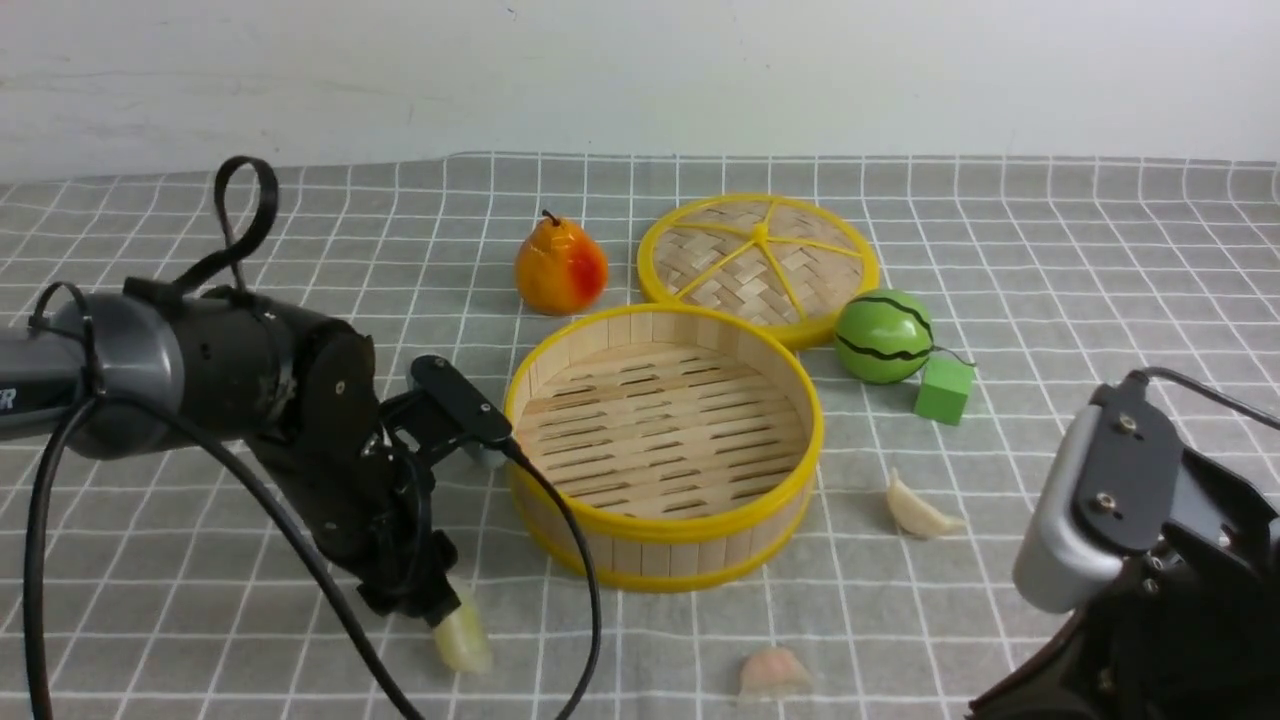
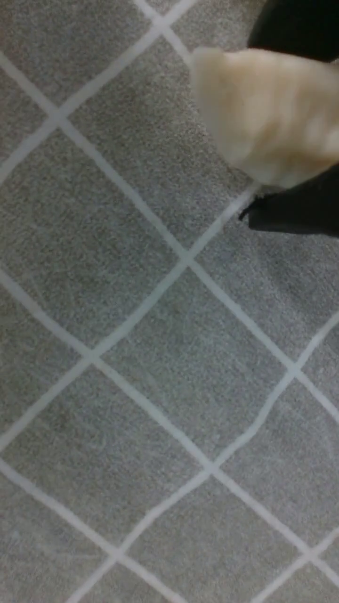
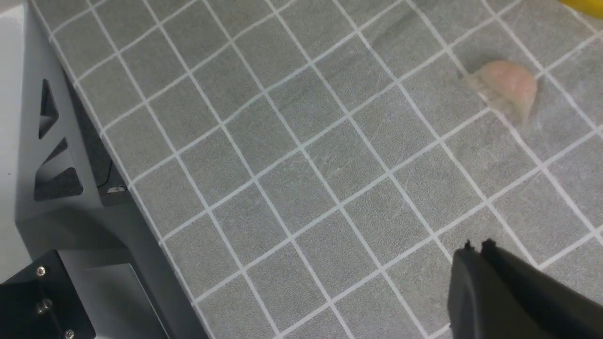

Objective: Put the dumplings into the steamer on the table with the grey tablecloth.
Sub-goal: 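Reach for and grasp a dumpling on the table with the left gripper, then place the dumpling into the bamboo steamer basket with the left gripper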

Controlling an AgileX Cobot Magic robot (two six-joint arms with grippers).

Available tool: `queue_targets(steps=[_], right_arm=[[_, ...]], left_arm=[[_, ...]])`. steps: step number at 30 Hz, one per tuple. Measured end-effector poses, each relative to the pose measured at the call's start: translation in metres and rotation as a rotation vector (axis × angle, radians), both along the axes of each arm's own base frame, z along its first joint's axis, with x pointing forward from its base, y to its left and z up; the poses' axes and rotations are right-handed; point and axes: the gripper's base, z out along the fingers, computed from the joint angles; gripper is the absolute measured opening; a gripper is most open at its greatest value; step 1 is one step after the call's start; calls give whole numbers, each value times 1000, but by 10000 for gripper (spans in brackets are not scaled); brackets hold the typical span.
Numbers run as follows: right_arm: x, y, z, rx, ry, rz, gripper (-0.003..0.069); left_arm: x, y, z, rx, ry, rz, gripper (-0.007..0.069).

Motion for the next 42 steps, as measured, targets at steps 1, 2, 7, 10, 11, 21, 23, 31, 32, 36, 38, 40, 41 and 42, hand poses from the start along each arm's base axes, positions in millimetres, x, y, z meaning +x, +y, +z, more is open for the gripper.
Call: queue_targets(steps=[1, 2, 7, 10, 11, 21, 23, 31, 32, 36, 38, 40, 41, 42], right_arm=[[0, 0, 0, 0, 0, 0, 6], [0, 0, 0, 0, 0, 0, 7], [0, 0, 0, 0, -1, 1, 13], [0, 0, 0, 0, -1, 1, 18], [0, 0, 0, 0, -1, 1, 18], [0, 0, 0, 0, -3, 0, 21], [1, 1, 0, 9, 3, -3, 23], [0, 2, 0, 28, 28, -10, 33], [-1, 2, 0, 29, 35, -11, 34], [-3, 2, -1, 24, 59, 0, 40], [-5, 2, -1, 20, 73, 9, 41], [-6, 2, -1, 17, 85, 16, 41], [-6, 2, -2, 15, 87, 17, 41], [-6, 2, -2, 15, 89, 18, 41]], left_arm=[[0, 0, -1, 0, 2, 1, 371], [0, 0, -1, -3, 5, 4, 344], [-1, 0, -1, -8, 20, 31, 272], [-3, 1, 5, -11, 28, 57, 272], [-3, 1, 9, -12, 29, 63, 272], [14, -19, 119, -221, -106, 260, 272], [12, -42, 148, -278, -139, 253, 272], [24, -138, 144, -348, -95, 296, 272], [32, -146, 136, -352, -85, 315, 272], [60, -168, 106, -361, -68, 362, 272], [73, -177, 90, -365, -64, 387, 272], [82, -182, 77, -366, -61, 411, 272], [88, -186, 65, -359, -61, 425, 272], [91, -187, 58, -352, -63, 434, 272]])
